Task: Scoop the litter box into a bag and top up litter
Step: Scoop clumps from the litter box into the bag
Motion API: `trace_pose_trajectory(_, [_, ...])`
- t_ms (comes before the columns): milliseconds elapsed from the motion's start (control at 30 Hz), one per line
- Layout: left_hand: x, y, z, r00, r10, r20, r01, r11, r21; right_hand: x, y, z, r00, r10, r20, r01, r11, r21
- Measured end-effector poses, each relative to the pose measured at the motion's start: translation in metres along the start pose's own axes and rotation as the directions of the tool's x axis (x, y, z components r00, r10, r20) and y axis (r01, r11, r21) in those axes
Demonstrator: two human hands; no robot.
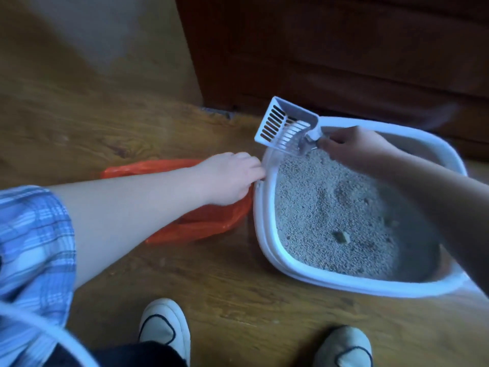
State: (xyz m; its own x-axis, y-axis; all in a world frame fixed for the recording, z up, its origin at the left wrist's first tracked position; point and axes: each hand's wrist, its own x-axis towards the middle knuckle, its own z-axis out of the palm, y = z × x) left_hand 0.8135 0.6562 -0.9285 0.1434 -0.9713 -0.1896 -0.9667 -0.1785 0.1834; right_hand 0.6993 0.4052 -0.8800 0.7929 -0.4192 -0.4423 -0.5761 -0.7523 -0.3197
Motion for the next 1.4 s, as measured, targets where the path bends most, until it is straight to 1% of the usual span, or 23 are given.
trace_pose_trajectory(33, [0.012,0.007,0.0,0.999,0.036,-0.004,-0.036,0.999,-0.01,-0.005,0.016,-0.007,1.0,0.031,0.001,-0.031,0.999,0.017])
trace_pose_trajectory(67, [0.02,0.014,0.0,0.996,0.075,-0.046,-0.075,0.997,0.003,-0.01,0.031,-0.013,0.998,0.068,0.008,-0.068,0.997,0.022])
trace_pose_trajectory(133, [0.042,0.031,0.002,0.987,0.155,-0.052,-0.153,0.987,0.038,-0.023,0.065,-0.02,0.986,0.163,0.032,-0.162,0.987,-0.008])
trace_pose_trajectory(200, [0.06,0.043,0.007,0.983,0.181,-0.027,-0.179,0.983,0.05,-0.036,0.092,-0.021,0.969,0.239,0.069,-0.235,0.97,-0.065])
trace_pose_trajectory(267, [0.071,0.051,0.012,0.984,0.161,0.076,-0.166,0.984,0.062,-0.048,0.116,-0.018,0.941,0.302,0.154,-0.282,0.949,-0.144])
trace_pose_trajectory(333, [0.083,0.061,0.014,0.968,0.101,0.23,-0.122,0.99,0.075,-0.062,0.132,-0.012,0.893,0.368,0.259,-0.283,0.907,-0.31])
trace_pose_trajectory(367, [0.087,0.065,0.015,0.958,0.078,0.277,-0.11,0.989,0.1,-0.065,0.142,-0.007,0.861,0.417,0.29,-0.284,0.868,-0.407])
trace_pose_trajectory(400, [0.092,0.068,0.017,0.952,0.062,0.3,-0.106,0.985,0.134,-0.066,0.152,-0.001,0.839,0.464,0.283,-0.296,0.827,-0.477])
trace_pose_trajectory(433, [0.096,0.071,0.018,0.945,0.032,0.325,-0.091,0.982,0.168,-0.068,0.16,0.003,0.828,0.497,0.258,-0.327,0.803,-0.499])
trace_pose_trajectory(533, [0.108,0.082,0.019,0.916,-0.064,0.396,-0.023,0.977,0.212,-0.071,0.172,0.003,0.804,0.545,0.239,-0.379,0.779,-0.5])
trace_pose_trajectory(600, [0.114,0.089,0.022,0.897,-0.082,0.435,-0.02,0.974,0.225,-0.071,0.182,-0.001,0.814,0.53,0.236,-0.371,0.788,-0.492])
trace_pose_trajectory(667, [0.118,0.092,0.026,0.892,-0.073,0.446,-0.03,0.975,0.22,-0.075,0.185,-0.006,0.816,0.513,0.266,-0.329,0.79,-0.518])
trace_pose_trajectory(733, [0.12,0.093,0.032,0.895,-0.055,0.442,-0.043,0.977,0.207,-0.08,0.186,-0.003,0.796,0.506,0.332,-0.267,0.787,-0.556])
trace_pose_trajectory(833, [0.122,0.091,0.043,0.895,-0.012,0.445,-0.072,0.982,0.173,-0.085,0.177,0.012,0.82,0.439,0.368,-0.175,0.803,-0.57])
trace_pose_trajectory(933, [0.121,0.089,0.054,0.882,0.032,0.471,-0.125,0.978,0.17,-0.081,0.172,0.034,0.841,0.401,0.362,-0.17,0.833,-0.527])
trace_pose_trajectory(1000, [0.119,0.089,0.06,0.871,0.056,0.488,-0.162,0.971,0.177,-0.075,0.166,0.041,0.852,0.356,0.384,-0.12,0.847,-0.519])
trace_pose_trajectory(1133, [0.117,0.084,0.065,0.85,0.044,0.525,-0.158,0.972,0.175,-0.071,0.155,0.057,0.82,0.259,0.51,-0.029,0.909,-0.416])
trace_pose_trajectory(1200, [0.119,0.082,0.063,0.843,0.027,0.537,-0.15,0.971,0.186,-0.072,0.161,0.064,0.803,0.219,0.554,-0.021,0.94,-0.341])
trace_pose_trajectory(1267, [0.121,0.084,0.059,0.829,0.014,0.56,-0.127,0.978,0.165,-0.072,0.173,0.066,0.809,0.205,0.551,-0.077,0.966,-0.246])
trace_pose_trajectory(1333, [0.126,0.085,0.056,0.808,0.001,0.589,-0.11,0.983,0.149,-0.072,0.186,0.062,0.841,0.206,0.501,-0.144,0.977,-0.16])
trace_pose_trajectory(1400, [0.131,0.086,0.051,0.799,-0.011,0.602,-0.087,0.987,0.133,-0.073,0.194,0.058,0.874,0.206,0.44,-0.172,0.978,-0.115])
